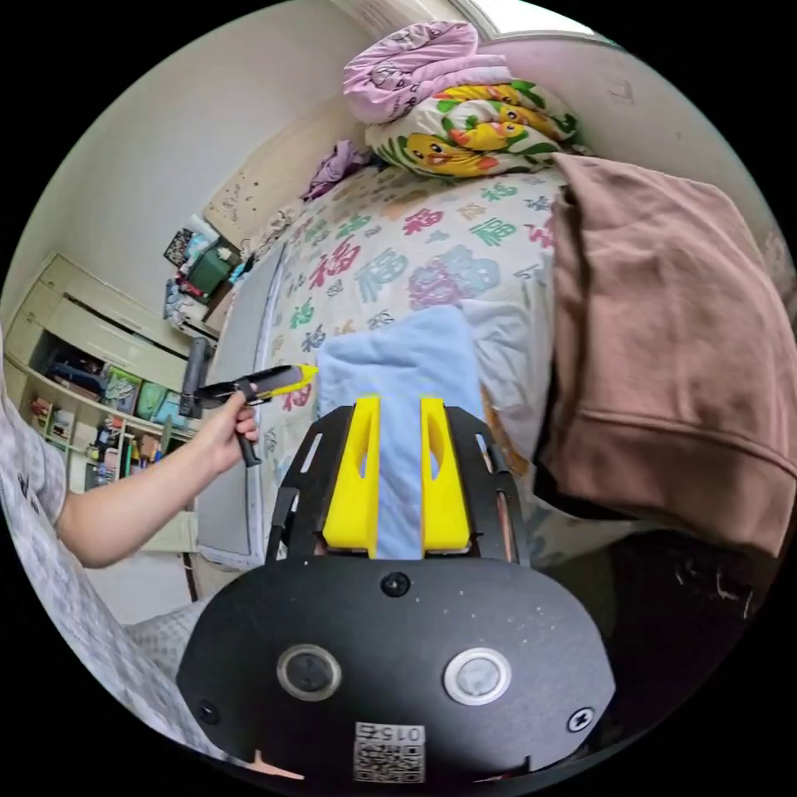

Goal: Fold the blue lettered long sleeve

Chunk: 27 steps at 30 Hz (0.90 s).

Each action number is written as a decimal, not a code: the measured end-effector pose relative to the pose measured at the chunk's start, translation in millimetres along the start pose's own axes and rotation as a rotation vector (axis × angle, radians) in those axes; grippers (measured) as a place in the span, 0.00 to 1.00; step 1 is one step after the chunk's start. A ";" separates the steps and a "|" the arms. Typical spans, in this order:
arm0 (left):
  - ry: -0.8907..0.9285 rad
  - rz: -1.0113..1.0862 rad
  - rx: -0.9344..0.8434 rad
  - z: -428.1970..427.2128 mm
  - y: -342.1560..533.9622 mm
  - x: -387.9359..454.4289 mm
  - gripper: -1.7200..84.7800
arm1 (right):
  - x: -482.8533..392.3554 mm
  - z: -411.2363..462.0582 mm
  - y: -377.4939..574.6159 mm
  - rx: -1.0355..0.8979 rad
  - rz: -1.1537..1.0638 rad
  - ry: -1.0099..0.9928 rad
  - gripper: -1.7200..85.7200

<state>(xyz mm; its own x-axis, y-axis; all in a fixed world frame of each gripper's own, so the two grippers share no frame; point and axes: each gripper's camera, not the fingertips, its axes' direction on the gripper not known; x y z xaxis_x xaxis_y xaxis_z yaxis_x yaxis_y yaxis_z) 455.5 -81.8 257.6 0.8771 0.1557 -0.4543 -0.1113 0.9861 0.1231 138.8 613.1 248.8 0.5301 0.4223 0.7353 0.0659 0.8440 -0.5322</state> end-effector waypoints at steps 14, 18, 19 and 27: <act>0.240 0.100 0.122 -8.9 61.8 101.1 0.04 | -26.2 65.7 -98.8 -0.201 -0.206 -0.019 0.17; 0.333 0.141 0.031 -5.9 67.6 108.6 0.04 | -5.5 74.0 -86.2 -0.239 -0.138 -0.085 0.08; 0.330 0.143 -0.012 -8.6 67.2 105.9 0.05 | -0.4 74.6 -82.2 -0.235 -0.119 -0.081 0.07; 0.036 0.149 0.042 -91.8 50.8 40.0 0.12 | 18.6 26.8 -47.2 -0.135 -0.003 -0.090 0.05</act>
<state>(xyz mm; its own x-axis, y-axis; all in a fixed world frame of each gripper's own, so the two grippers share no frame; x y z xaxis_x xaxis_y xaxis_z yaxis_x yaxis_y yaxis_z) 442.1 -20.2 164.7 0.8348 0.3033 -0.4594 -0.2191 0.9487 0.2281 122.9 590.0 298.8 0.4520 0.4532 0.7683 0.1833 0.7958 -0.5772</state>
